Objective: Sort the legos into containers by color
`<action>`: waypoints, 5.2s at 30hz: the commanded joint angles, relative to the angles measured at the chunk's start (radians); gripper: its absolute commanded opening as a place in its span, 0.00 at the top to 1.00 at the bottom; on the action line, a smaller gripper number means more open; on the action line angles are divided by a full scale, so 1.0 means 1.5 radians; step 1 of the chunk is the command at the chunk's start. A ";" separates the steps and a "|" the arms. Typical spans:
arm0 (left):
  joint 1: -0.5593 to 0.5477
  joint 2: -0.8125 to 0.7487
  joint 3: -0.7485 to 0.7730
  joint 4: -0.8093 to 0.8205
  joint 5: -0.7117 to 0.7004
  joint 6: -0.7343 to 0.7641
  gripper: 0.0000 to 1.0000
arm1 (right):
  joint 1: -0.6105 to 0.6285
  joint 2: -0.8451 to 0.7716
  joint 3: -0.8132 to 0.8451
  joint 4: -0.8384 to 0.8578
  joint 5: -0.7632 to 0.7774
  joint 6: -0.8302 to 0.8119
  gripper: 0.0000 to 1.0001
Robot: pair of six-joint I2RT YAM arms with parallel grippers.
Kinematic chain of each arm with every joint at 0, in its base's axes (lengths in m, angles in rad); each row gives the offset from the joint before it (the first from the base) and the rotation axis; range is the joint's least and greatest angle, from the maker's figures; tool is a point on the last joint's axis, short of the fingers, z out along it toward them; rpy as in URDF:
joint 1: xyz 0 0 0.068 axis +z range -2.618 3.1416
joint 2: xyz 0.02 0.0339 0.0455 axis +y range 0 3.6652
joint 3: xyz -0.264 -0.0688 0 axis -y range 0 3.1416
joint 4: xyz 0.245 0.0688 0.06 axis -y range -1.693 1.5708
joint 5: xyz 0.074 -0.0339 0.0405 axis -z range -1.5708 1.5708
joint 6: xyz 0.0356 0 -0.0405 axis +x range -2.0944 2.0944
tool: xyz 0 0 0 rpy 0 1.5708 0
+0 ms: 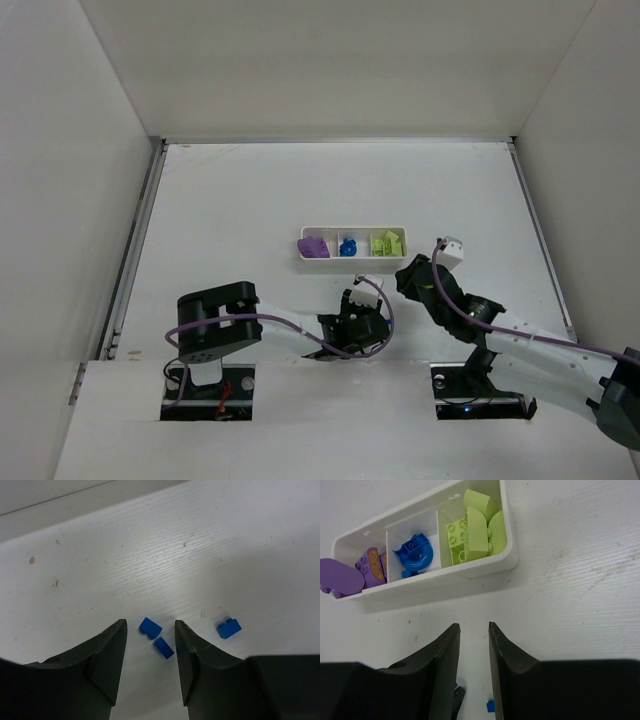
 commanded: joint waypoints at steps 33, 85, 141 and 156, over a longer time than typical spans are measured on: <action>0.200 -0.280 -0.069 0.008 0.101 0.042 0.85 | 0.179 0.214 0.087 -0.203 -0.021 0.138 0.59; 0.293 -0.316 -0.044 0.022 0.159 0.045 0.61 | 0.073 0.199 0.206 -0.117 -0.030 -0.043 0.79; -0.027 0.019 0.012 -0.007 -0.010 -0.019 0.76 | -0.027 0.143 0.102 0.104 -0.029 -0.086 0.56; 0.028 -0.184 -0.024 -0.033 -0.023 0.030 0.85 | -0.066 -0.013 -0.007 0.096 -0.009 -0.029 0.55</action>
